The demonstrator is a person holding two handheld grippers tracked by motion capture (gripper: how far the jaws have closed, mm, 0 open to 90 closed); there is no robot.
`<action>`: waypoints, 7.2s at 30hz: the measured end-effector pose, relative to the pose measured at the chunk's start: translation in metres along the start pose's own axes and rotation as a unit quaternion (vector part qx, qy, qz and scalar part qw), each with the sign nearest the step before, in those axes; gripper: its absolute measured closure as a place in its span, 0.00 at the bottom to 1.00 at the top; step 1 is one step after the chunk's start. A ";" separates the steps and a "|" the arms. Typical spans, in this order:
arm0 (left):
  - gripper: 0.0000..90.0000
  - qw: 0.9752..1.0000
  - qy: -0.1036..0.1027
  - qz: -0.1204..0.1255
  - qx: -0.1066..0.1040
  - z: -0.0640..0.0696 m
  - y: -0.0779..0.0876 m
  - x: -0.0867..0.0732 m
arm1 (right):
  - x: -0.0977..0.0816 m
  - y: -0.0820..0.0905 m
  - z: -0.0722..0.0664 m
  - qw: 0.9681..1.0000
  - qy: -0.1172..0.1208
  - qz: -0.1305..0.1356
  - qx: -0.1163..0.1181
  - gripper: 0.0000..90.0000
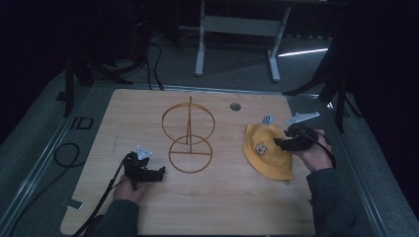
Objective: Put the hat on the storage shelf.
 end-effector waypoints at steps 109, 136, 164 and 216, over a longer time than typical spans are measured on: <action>0.02 1.000 0.000 0.001 -0.001 0.001 0.000 0.000 | 0.086 0.008 -0.033 0.988 0.104 -0.060 0.101 0.88; 0.02 1.000 0.001 0.000 -0.001 0.001 0.000 0.000 | 0.123 0.038 -0.036 0.987 0.087 0.055 0.123 0.88; 0.02 1.000 0.000 -0.001 -0.003 0.001 0.001 0.000 | 0.148 0.059 -0.047 0.977 0.097 0.123 0.143 0.89; 0.02 1.000 -0.001 -0.001 -0.001 0.001 0.001 0.000 | 0.205 0.075 -0.103 0.947 0.124 0.213 0.207 0.90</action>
Point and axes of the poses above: each handheld gripper's, and its own axes: y roughly backward along the jaws, x roughly out of its top, z roughly to its right, the point moved 8 cm from there along -y, roughly forward along the jaws, and after that the axes turned 7 degrees about z, right-handed, at the moved point
